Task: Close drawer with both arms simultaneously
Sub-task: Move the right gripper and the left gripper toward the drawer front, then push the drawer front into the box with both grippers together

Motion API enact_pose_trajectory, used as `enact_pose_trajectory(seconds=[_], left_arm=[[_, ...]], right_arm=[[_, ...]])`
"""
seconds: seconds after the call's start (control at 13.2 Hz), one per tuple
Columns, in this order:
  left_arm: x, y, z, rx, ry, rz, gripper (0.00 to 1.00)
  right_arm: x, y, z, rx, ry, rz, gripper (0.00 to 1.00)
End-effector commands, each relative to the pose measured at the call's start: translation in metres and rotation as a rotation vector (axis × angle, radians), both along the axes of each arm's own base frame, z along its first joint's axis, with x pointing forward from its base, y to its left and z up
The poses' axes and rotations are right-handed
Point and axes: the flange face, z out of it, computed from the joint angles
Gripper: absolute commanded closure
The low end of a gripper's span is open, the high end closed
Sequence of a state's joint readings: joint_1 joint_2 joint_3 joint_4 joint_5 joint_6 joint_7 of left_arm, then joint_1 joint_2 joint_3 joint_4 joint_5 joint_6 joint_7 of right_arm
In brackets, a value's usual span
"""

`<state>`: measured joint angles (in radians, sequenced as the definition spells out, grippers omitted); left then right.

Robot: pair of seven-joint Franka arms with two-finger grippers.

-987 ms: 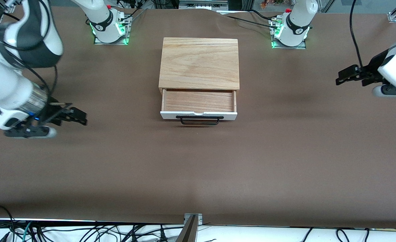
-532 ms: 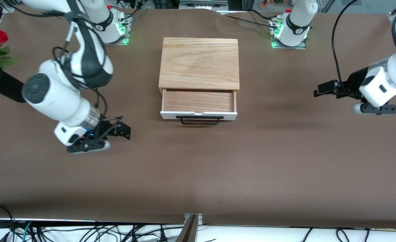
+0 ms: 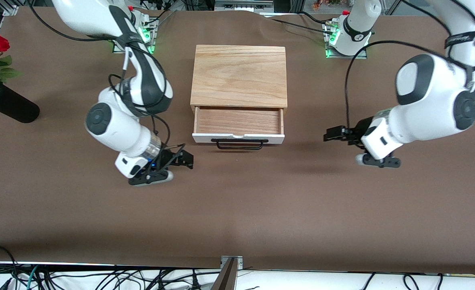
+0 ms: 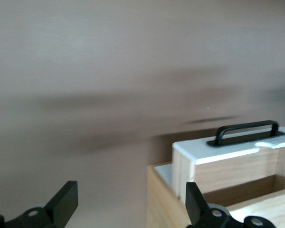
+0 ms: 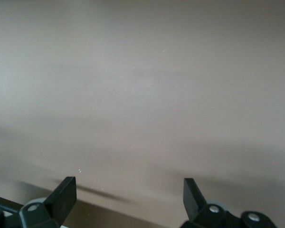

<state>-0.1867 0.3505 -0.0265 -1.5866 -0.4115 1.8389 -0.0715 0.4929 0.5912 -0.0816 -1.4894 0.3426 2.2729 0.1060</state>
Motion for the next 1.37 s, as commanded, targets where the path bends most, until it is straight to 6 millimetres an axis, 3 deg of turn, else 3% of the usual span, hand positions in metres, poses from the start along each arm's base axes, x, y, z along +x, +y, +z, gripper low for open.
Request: enact_pose_trajectory(seconds=[0.0,0.23,0.46,0.61,0.84,1.29], left_arm=[[0.011,-0.026,-0.017,-0.054,0.006,0.01,0.0],[0.009,-0.074,-0.053,-0.051,-0.011,-0.022,0.0],[0.004,-0.104,-0.071,-0.124,0.012,0.003,0.0],[0.007,-0.108,-0.087,-0.135,0.014,0.026,0.0],[-0.009,-0.149,-0.105,-0.124,0.022,-0.019,0.0],[-0.018,-0.159,-0.124,-0.099,0.059,-0.008,0.0]], right_arm=[[-0.008,0.029,-0.021,0.005,0.0,0.018,0.0],[-0.013,0.037,-0.031,-0.005,0.016,0.045,0.0],[-0.02,0.042,-0.031,-0.007,0.058,0.066,0.0],[-0.025,0.04,-0.03,-0.017,0.103,0.077,0.0],[-0.036,0.04,-0.023,-0.034,0.181,0.105,0.0],[-0.05,0.041,-0.023,-0.056,0.271,0.138,0.0]])
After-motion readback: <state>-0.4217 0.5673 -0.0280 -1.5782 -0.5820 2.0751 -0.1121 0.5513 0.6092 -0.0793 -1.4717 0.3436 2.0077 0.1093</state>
